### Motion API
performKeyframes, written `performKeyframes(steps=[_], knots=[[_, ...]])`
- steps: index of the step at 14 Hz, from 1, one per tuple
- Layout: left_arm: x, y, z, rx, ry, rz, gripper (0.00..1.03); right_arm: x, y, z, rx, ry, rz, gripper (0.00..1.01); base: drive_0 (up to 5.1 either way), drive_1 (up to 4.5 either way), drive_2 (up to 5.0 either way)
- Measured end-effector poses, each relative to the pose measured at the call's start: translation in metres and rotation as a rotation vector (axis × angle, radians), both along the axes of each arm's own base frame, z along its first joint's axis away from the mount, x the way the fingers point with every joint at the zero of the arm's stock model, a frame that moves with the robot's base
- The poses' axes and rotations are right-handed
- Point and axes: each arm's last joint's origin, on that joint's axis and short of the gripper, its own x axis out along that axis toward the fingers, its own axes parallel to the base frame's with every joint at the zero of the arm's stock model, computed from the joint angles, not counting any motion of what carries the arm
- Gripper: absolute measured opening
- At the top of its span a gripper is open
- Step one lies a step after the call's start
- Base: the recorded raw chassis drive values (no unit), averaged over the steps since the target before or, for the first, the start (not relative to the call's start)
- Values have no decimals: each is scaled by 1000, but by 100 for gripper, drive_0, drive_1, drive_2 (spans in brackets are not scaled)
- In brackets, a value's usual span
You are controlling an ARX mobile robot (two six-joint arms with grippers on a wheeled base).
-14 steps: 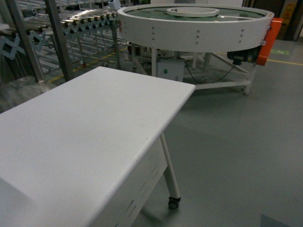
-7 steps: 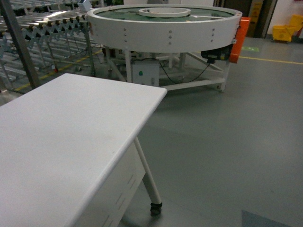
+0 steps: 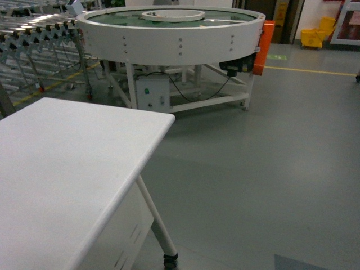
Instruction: Pick red block from blue box to shelf
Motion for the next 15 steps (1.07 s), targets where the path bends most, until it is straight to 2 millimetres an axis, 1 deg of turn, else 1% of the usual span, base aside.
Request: performKeyframes(steps=[2,13,15], knots=[[0,0,0,0,2,2,98,0,0,0,0,-1,0,28,-156,258,-569],[0,0,0,0,0,0,98,0,0,0,0,3,0,28,-161,-161,-161],[0,0,0,0,-3,0,98,0,0,0,-1,-3,0,28,-180,234,-595]])
